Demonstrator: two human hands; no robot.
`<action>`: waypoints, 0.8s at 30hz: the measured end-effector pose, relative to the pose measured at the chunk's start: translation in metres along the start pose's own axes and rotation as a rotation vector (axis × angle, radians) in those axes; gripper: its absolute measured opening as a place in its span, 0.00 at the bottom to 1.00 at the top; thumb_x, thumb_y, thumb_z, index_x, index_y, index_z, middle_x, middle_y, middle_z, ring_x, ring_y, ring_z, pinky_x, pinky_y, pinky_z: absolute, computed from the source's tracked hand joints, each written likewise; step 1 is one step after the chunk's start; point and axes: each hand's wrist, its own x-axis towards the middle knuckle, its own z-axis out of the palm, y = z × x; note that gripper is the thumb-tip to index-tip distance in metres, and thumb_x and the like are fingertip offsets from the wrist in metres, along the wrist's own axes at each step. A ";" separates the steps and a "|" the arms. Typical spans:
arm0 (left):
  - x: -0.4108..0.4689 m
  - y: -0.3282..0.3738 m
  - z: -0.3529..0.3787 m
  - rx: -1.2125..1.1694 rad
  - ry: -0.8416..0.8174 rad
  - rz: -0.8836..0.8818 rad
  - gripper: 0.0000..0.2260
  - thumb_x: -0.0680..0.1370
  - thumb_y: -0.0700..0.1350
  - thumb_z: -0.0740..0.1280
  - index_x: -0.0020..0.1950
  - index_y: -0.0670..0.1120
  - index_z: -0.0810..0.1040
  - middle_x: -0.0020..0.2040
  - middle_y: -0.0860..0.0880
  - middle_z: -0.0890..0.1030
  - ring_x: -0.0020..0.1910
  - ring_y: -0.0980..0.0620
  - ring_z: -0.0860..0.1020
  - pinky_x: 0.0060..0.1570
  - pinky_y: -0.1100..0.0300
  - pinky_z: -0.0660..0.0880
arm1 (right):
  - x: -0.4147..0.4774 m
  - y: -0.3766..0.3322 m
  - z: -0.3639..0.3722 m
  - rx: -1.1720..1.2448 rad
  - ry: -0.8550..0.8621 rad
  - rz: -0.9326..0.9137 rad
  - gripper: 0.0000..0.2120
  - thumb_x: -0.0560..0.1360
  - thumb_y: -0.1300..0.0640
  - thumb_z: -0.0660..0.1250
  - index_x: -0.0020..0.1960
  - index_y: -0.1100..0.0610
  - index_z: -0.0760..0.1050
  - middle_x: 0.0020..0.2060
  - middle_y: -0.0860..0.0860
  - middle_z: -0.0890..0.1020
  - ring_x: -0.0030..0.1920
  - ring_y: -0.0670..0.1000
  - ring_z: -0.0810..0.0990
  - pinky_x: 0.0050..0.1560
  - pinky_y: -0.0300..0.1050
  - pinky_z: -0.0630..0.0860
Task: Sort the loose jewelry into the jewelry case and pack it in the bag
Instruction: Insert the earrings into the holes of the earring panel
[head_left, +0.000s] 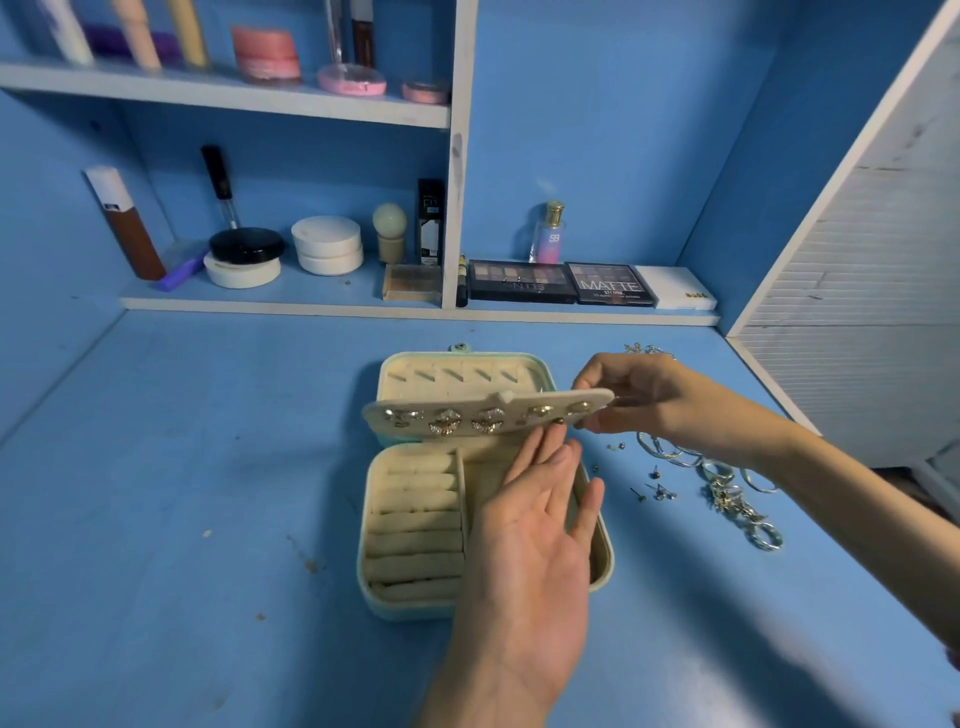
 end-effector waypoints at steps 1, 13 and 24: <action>0.001 0.001 0.002 0.000 0.005 0.000 0.28 0.63 0.34 0.70 0.64 0.43 0.77 0.61 0.50 0.81 0.63 0.53 0.76 0.62 0.54 0.71 | 0.002 0.000 0.000 0.005 0.012 0.004 0.04 0.73 0.68 0.67 0.46 0.62 0.75 0.40 0.48 0.82 0.43 0.45 0.79 0.47 0.36 0.73; -0.001 0.048 -0.006 0.580 0.000 0.561 0.12 0.67 0.43 0.66 0.50 0.47 0.79 0.45 0.51 0.84 0.41 0.56 0.79 0.40 0.64 0.73 | 0.015 0.005 0.002 0.021 0.149 0.073 0.06 0.74 0.70 0.66 0.51 0.67 0.74 0.47 0.64 0.81 0.43 0.51 0.79 0.47 0.45 0.75; 0.050 0.121 -0.051 1.172 0.107 0.811 0.13 0.74 0.42 0.70 0.52 0.58 0.74 0.48 0.57 0.78 0.41 0.64 0.74 0.42 0.73 0.70 | 0.026 0.011 0.004 0.071 0.200 0.139 0.06 0.74 0.69 0.66 0.44 0.59 0.75 0.39 0.53 0.83 0.39 0.50 0.80 0.42 0.41 0.77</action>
